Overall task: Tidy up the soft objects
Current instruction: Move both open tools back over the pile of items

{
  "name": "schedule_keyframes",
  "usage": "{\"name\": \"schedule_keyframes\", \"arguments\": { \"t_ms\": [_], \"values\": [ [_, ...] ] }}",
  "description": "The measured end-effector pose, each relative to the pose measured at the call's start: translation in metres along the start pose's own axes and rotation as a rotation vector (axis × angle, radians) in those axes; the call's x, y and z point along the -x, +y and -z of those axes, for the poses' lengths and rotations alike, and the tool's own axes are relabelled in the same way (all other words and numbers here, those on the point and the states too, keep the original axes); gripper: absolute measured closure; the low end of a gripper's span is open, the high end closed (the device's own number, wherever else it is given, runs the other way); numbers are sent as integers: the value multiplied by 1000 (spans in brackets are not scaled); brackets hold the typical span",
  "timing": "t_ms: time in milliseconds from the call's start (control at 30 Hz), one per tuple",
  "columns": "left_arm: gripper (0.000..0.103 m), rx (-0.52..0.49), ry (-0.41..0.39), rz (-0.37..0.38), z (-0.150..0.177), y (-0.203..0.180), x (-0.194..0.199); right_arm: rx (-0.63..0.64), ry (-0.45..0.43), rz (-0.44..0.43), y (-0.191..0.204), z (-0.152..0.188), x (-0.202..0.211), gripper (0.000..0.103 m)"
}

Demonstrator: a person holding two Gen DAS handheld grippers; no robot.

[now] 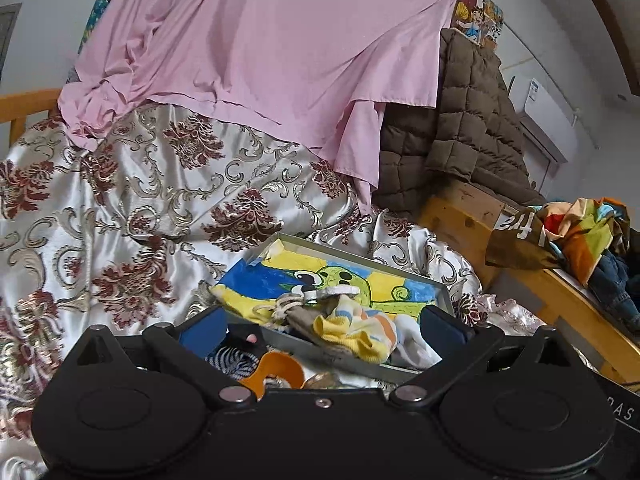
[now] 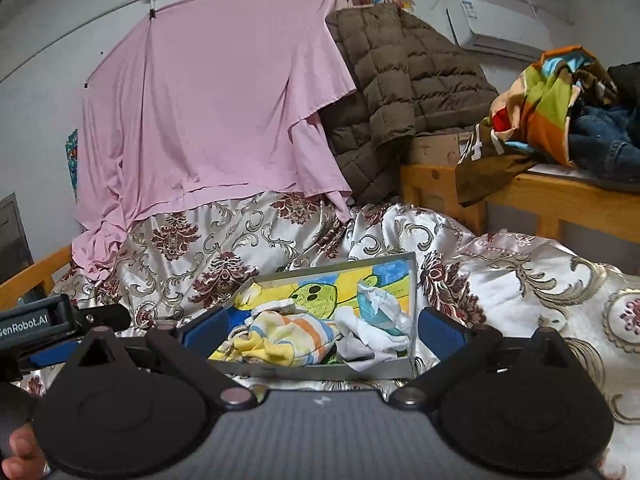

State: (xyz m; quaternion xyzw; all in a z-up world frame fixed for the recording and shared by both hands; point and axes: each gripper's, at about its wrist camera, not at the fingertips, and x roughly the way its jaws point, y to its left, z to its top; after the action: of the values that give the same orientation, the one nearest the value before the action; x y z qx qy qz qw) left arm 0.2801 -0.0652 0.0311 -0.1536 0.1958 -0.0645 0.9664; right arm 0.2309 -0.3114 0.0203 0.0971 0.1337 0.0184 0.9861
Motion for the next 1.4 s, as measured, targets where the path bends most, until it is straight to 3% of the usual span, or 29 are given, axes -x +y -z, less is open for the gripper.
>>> {"name": "schedule_keyframes", "arguments": {
  "t_ms": [400, 900, 1400],
  "values": [
    [1, 54, 2, 20, 32, 21, 44, 14, 11, 12, 7, 35, 41, 0],
    [1, -8, 20, -4, 62, 41, 80, 1, 19, 98, 25, 64, 82, 0],
    [1, -229, 157, 30, 106, 38, 93, -19, 158, 225, 39, 92, 109, 0]
  ]
}}
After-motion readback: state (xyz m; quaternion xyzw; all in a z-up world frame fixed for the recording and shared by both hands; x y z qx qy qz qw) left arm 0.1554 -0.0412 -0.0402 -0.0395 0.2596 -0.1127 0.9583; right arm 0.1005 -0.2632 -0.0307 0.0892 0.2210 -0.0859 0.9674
